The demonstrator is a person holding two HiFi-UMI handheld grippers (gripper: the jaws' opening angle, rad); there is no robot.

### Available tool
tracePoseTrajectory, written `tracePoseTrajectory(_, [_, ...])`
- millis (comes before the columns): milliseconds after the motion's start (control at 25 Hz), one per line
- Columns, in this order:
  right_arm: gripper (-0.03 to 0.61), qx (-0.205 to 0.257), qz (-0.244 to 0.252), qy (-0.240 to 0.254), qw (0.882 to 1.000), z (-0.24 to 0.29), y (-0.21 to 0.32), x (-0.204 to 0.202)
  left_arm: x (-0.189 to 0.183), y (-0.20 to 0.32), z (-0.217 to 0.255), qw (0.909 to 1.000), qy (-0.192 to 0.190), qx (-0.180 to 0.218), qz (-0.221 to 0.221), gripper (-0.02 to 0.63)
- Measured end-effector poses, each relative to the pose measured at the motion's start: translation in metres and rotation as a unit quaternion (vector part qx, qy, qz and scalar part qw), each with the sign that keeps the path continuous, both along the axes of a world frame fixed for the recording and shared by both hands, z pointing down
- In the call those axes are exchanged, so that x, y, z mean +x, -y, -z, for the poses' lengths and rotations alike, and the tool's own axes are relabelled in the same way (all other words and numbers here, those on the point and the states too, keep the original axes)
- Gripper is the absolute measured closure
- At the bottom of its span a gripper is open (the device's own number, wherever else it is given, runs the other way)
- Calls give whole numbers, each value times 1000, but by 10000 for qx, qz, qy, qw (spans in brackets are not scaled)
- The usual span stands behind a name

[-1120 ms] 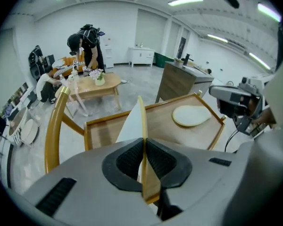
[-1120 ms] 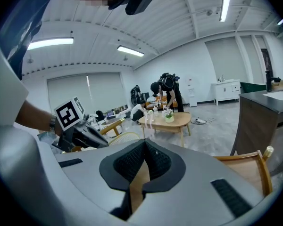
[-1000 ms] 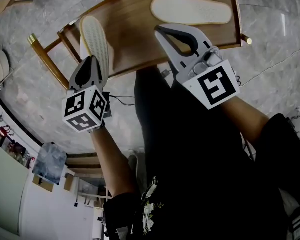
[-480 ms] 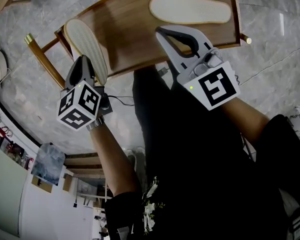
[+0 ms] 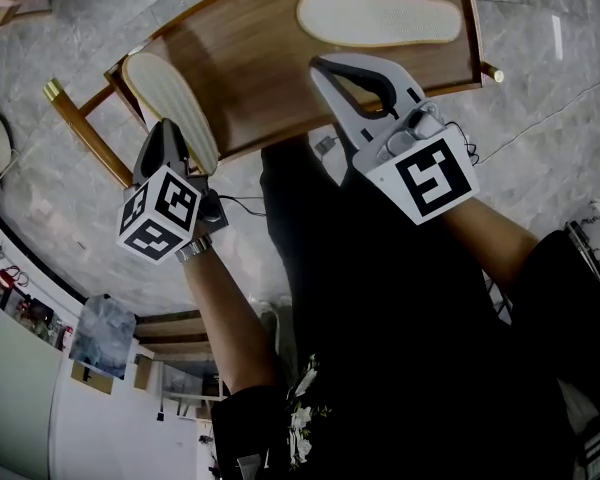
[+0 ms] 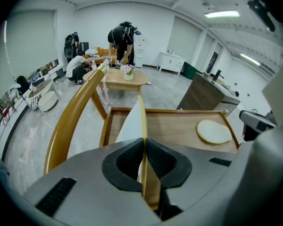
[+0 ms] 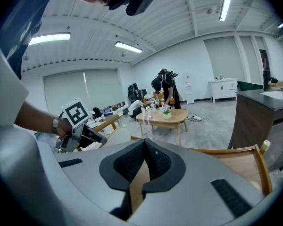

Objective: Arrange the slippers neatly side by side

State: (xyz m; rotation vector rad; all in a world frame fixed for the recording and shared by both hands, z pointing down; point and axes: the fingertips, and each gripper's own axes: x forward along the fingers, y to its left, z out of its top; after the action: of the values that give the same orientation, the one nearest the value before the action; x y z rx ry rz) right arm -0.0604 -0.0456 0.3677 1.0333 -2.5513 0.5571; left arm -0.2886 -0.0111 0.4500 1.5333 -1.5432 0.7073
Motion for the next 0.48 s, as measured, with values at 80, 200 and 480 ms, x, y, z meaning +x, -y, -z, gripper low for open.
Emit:
tracePoseTrajectory(80, [580, -29, -48, -11, 10000, 0, 0, 0, -4, 2, -1, 9999, -44, 19, 124, 589])
tracePoseTrajectory(200, [580, -22, -71, -26, 10000, -1, 1, 0, -5, 8, -2, 9997, -85, 48, 217, 589])
tracePoseTrajectory(480, [580, -47, 40, -33, 10000, -1, -4, -8, -4, 13, -2, 9996, 5, 136, 234, 589])
